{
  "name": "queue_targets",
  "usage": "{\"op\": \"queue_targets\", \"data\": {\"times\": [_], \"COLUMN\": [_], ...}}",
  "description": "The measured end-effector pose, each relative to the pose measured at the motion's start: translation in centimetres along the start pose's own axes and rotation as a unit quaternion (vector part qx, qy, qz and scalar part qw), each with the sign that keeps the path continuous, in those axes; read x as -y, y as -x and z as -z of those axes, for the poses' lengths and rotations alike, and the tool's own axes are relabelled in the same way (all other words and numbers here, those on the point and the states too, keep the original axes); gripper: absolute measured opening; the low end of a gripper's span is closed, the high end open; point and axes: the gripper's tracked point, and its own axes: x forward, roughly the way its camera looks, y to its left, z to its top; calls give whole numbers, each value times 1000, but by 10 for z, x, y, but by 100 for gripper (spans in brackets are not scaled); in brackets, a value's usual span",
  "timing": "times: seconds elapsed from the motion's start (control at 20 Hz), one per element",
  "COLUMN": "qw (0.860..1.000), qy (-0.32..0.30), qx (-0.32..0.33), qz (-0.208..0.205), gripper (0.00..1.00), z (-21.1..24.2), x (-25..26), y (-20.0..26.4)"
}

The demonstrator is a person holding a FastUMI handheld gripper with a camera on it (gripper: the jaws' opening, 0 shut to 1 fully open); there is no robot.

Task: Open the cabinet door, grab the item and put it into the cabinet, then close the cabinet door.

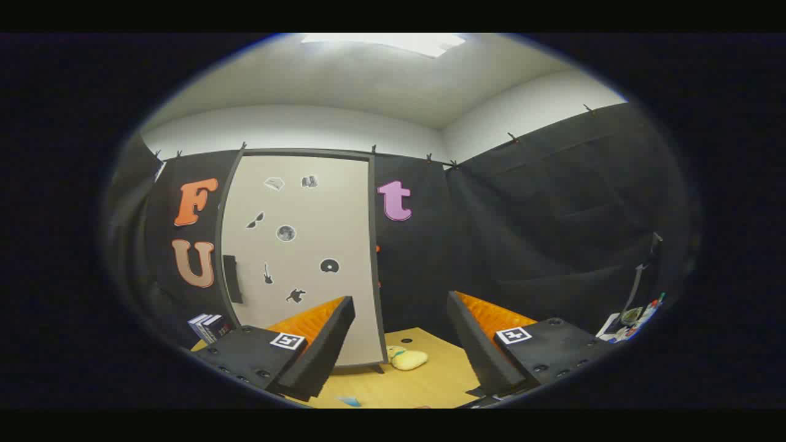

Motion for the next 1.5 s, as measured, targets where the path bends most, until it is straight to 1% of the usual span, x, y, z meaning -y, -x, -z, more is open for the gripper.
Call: {"op": "queue_targets", "data": {"times": [0.45,0.6,0.75,0.9,0.95,1.15,1.3,1.5], "qw": [1000,999,1000,1000,1000,998,996,990], "qy": [0,3,-9,-3,-1,3,0,2], "qx": [-5,-14,-17,-22,-24,-42,-47,-51], "qz": [-14,-30,-24,-13,-12,-35,-70,-128], "gripper": [97,97,97,97,97,97,98,98], "z": [-1,6,10,13,14,32,39,44], "x": [31,29,27,16,7,-50,-112,-200], "y": [-10,-14,-10,-3,-1,-8,-21,-47]}}
